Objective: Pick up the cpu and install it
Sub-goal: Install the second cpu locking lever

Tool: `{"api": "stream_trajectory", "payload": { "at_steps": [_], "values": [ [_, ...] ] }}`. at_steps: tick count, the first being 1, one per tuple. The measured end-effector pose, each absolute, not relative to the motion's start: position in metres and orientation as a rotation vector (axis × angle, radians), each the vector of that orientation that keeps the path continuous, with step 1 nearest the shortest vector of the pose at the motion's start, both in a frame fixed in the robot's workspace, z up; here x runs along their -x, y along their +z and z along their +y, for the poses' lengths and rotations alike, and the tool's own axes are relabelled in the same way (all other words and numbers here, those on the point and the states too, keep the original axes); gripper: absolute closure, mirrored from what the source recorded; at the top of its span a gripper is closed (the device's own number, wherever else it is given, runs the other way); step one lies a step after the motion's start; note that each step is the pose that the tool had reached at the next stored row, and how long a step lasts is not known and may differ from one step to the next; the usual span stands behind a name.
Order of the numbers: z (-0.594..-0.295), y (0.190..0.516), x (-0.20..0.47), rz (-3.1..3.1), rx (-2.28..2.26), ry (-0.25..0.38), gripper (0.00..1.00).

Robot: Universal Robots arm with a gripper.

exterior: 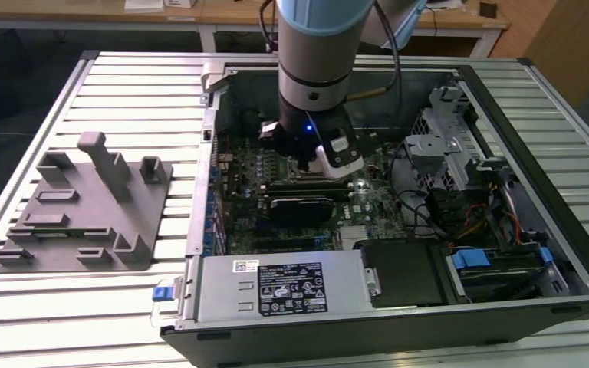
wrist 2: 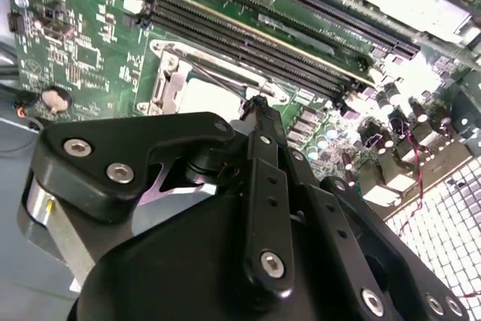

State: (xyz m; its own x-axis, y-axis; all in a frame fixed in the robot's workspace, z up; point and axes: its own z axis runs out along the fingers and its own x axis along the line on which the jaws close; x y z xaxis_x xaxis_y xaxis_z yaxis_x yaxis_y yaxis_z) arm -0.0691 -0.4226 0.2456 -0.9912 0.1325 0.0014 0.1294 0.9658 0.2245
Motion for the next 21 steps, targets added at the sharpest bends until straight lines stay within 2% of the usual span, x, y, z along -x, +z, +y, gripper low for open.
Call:
{"api": "stream_trajectory", "payload": {
  "at_steps": [21],
  "values": [
    [-0.423, 0.229, 0.067, 3.105, -0.202, 0.338, 0.89]
  ]
}}
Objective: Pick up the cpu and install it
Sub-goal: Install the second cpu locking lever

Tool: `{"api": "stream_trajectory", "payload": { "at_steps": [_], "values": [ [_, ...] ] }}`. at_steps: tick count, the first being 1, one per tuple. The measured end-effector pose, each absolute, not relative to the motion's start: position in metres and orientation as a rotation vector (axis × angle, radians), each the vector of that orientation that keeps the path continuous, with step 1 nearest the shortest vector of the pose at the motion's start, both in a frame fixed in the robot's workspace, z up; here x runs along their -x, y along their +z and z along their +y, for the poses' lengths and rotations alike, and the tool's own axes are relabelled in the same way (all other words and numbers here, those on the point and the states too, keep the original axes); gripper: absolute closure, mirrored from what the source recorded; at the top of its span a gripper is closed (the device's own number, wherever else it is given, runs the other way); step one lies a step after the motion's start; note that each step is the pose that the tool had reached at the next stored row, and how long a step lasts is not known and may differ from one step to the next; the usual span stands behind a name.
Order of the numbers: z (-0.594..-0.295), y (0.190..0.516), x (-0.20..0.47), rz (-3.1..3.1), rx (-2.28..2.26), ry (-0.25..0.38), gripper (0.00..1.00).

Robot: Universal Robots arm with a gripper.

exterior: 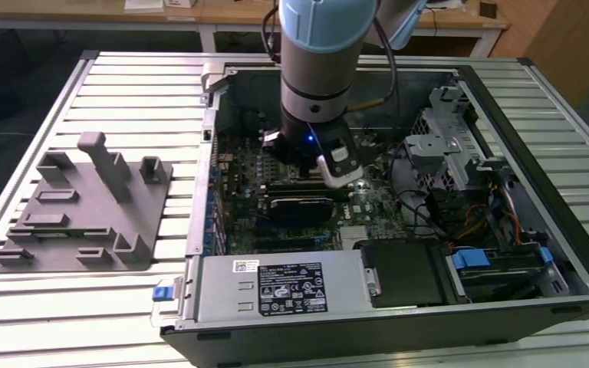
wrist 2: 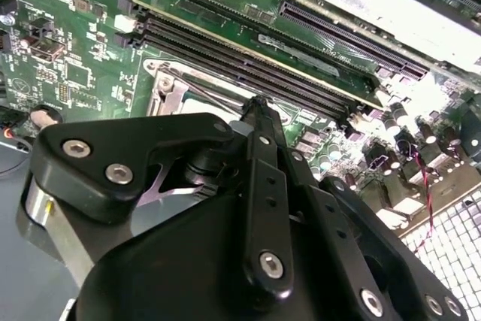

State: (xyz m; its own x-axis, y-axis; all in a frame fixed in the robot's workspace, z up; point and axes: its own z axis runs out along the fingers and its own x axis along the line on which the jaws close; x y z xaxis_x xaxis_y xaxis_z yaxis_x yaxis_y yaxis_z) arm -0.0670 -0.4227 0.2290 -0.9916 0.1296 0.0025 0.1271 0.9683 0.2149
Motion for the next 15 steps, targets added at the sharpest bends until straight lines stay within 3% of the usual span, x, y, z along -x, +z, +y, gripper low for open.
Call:
{"api": "stream_trajectory", "payload": {
  "at_steps": [15],
  "values": [
    [-0.4311, 0.2194, 0.0743, 3.103, -0.202, 0.369, 0.89]
  ]
}}
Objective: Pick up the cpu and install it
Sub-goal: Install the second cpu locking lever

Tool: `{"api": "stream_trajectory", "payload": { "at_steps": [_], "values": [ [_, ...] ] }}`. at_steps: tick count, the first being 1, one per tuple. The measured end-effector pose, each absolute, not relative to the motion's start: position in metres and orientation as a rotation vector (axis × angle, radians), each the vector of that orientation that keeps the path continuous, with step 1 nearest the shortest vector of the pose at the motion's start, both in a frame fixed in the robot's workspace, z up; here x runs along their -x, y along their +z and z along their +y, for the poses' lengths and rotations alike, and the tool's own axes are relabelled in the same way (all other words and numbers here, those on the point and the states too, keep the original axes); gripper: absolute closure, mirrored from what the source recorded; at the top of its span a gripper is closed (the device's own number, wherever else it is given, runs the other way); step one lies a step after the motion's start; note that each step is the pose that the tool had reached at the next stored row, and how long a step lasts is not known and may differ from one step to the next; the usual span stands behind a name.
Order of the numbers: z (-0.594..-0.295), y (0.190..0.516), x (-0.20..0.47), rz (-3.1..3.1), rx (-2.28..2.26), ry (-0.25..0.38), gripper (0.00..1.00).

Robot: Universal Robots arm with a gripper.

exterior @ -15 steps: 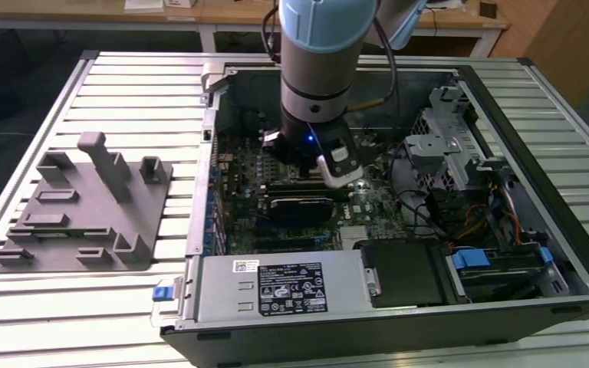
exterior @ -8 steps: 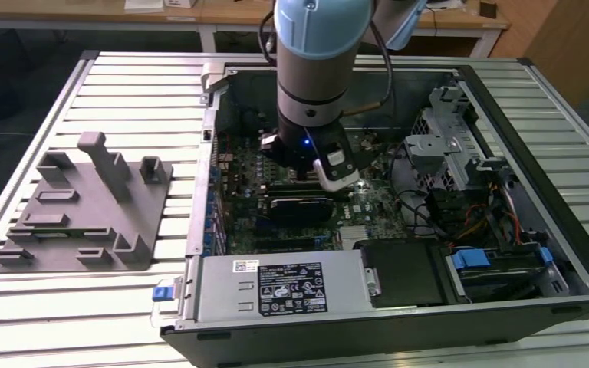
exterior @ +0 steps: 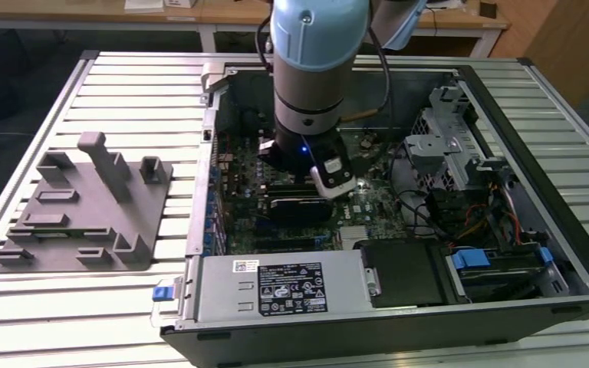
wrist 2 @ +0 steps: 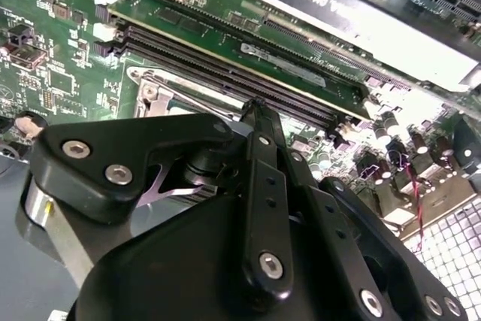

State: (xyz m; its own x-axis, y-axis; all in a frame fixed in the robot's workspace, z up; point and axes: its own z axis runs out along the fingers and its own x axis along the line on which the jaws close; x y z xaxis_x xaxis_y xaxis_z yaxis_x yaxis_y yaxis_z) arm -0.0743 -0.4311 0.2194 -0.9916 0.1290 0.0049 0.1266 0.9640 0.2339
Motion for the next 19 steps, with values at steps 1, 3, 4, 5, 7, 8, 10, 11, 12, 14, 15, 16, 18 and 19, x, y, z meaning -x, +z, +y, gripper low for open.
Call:
{"api": "stream_trajectory", "payload": {
  "at_steps": [1, 3, 4, 5, 7, 8, 10, 11, 12, 14, 15, 16, 18, 19],
  "values": [
    [-0.432, 0.219, 0.074, 3.102, -0.202, 0.378, 0.89],
    [-0.434, 0.218, 0.075, 3.1, -0.202, 0.406, 0.89],
    [-0.435, 0.218, 0.075, 3.098, -0.202, 0.424, 0.89],
    [-0.436, 0.217, 0.075, 3.097, -0.203, 0.44, 0.89],
    [-0.437, 0.216, 0.076, 3.093, -0.203, 0.472, 0.89],
    [-0.438, 0.216, 0.076, 3.092, -0.203, 0.485, 0.89],
    [-0.439, 0.215, 0.076, 3.089, -0.203, 0.509, 0.89],
    [-0.44, 0.214, 0.076, 3.088, -0.203, 0.519, 0.89],
    [-0.441, 0.213, 0.077, 3.087, -0.203, 0.527, 0.89],
    [-0.443, 0.212, 0.077, 3.085, -0.203, 0.541, 0.89],
    [-0.444, 0.211, 0.077, 3.084, -0.203, 0.543, 0.89],
    [-0.446, 0.211, 0.077, 3.084, -0.203, 0.545, 0.89],
    [-0.448, 0.211, 0.078, 3.084, -0.203, 0.549, 0.89],
    [-0.448, 0.21, 0.078, 3.083, -0.203, 0.553, 0.89]
  ]
}}
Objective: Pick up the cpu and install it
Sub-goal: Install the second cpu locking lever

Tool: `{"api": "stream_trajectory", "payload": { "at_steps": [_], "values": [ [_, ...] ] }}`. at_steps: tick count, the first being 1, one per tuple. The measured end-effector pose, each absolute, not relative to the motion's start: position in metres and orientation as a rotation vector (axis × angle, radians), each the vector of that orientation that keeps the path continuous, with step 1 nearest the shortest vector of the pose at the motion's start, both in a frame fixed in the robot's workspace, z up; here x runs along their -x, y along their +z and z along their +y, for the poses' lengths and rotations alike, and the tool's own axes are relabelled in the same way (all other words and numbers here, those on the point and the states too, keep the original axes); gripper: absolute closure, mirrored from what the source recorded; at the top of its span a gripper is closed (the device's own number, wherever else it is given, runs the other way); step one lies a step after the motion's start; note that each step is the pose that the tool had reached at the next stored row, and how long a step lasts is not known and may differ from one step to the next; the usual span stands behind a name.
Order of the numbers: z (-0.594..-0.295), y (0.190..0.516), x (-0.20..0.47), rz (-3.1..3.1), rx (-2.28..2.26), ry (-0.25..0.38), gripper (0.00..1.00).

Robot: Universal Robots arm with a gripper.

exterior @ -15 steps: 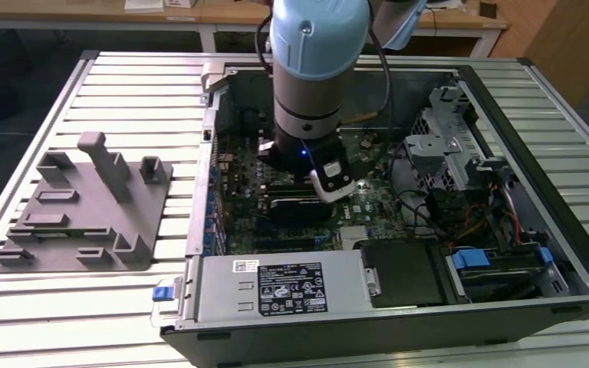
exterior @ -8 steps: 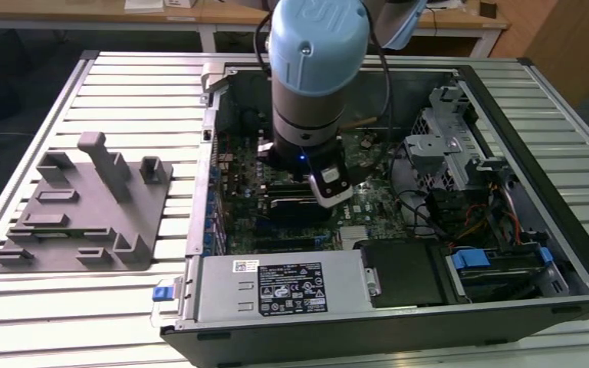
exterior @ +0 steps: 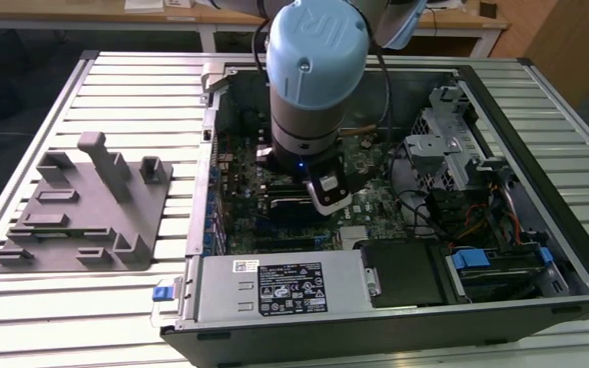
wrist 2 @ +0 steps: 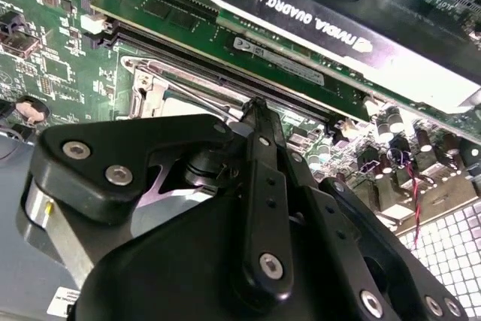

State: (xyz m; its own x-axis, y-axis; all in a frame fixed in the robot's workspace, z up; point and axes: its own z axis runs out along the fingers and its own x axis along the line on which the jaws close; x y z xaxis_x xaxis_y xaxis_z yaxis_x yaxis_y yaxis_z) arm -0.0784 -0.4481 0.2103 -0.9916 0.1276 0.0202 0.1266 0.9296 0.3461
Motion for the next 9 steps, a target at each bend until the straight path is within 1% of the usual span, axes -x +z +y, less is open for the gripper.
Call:
{"api": "stream_trajectory", "payload": {
  "at_steps": [6, 9],
  "values": [
    [-0.4481, 0.205, 0.0812, 3.079, -0.203, 0.586, 0.89],
    [-0.4471, 0.2037, 0.0813, 3.078, -0.203, 0.592, 0.89]
  ]
}}
